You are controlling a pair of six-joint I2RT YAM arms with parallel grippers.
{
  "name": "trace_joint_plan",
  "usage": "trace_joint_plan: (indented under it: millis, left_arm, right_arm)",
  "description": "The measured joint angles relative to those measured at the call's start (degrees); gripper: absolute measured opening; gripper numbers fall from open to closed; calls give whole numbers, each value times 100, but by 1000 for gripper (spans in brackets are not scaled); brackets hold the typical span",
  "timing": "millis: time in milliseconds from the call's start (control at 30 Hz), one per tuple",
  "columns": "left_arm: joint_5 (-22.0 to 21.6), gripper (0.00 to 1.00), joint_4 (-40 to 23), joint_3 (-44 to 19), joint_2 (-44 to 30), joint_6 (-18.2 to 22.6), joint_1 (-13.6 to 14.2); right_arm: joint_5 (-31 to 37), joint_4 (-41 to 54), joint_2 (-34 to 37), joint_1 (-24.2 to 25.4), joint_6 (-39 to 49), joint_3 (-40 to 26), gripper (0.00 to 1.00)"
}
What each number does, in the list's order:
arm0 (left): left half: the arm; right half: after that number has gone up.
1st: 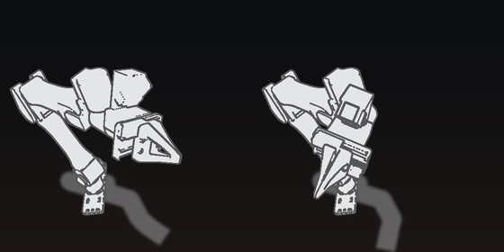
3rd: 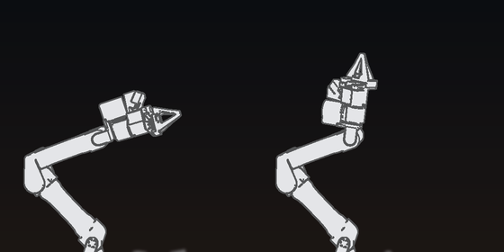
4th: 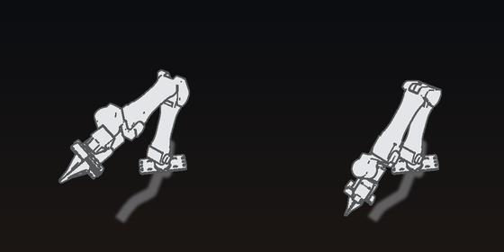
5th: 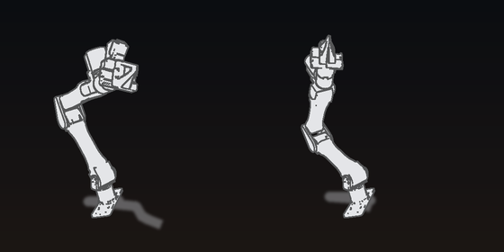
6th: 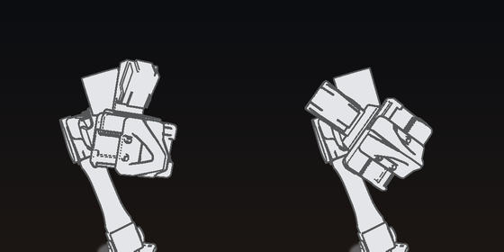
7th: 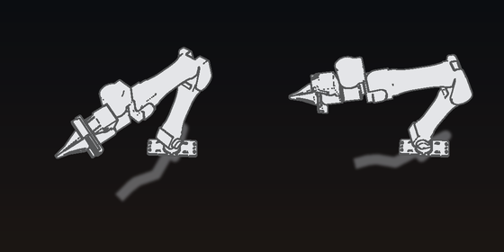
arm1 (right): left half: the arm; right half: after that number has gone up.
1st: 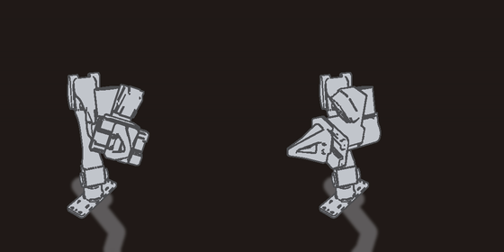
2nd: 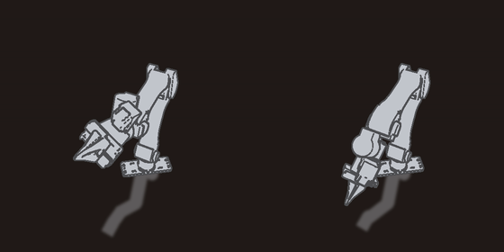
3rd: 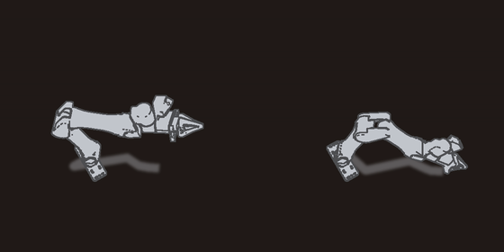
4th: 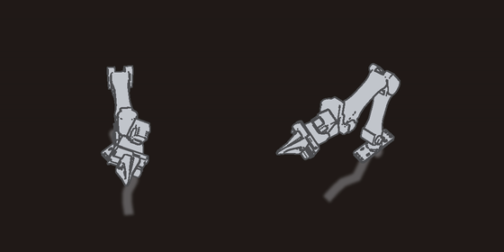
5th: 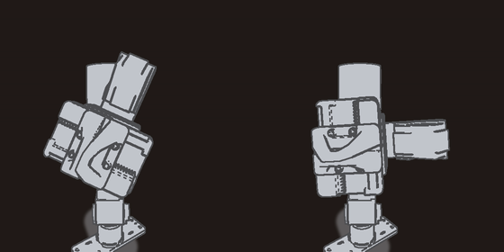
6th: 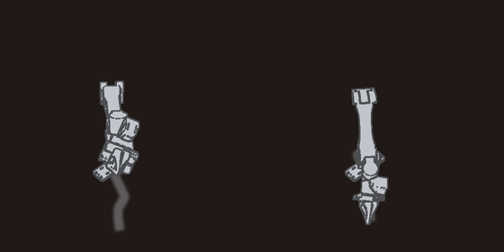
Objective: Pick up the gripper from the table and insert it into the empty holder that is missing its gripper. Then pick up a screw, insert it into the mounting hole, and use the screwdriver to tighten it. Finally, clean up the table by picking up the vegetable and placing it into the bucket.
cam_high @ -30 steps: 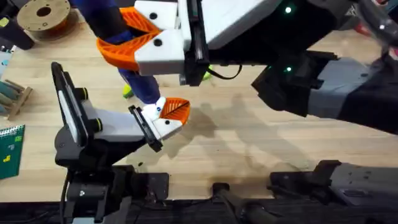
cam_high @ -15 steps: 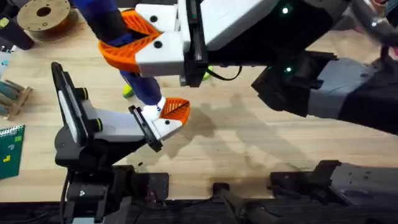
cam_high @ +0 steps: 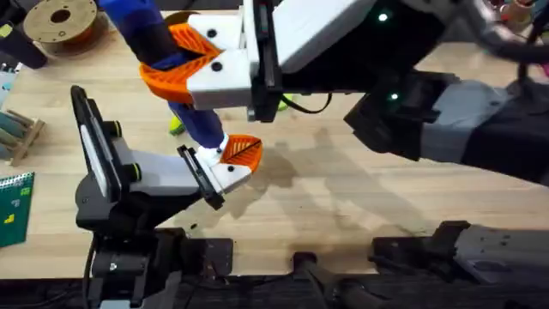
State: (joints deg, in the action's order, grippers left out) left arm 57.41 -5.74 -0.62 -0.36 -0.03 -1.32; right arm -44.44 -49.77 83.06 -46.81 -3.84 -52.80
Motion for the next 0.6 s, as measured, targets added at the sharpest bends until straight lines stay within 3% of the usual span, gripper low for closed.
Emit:
trace_joint_plan:
  millis: [600]
  left_arm:
    - [-2,5,0,0,0,0,0]
  right_arm:
    - [47,-253,123,11,2,2,7]
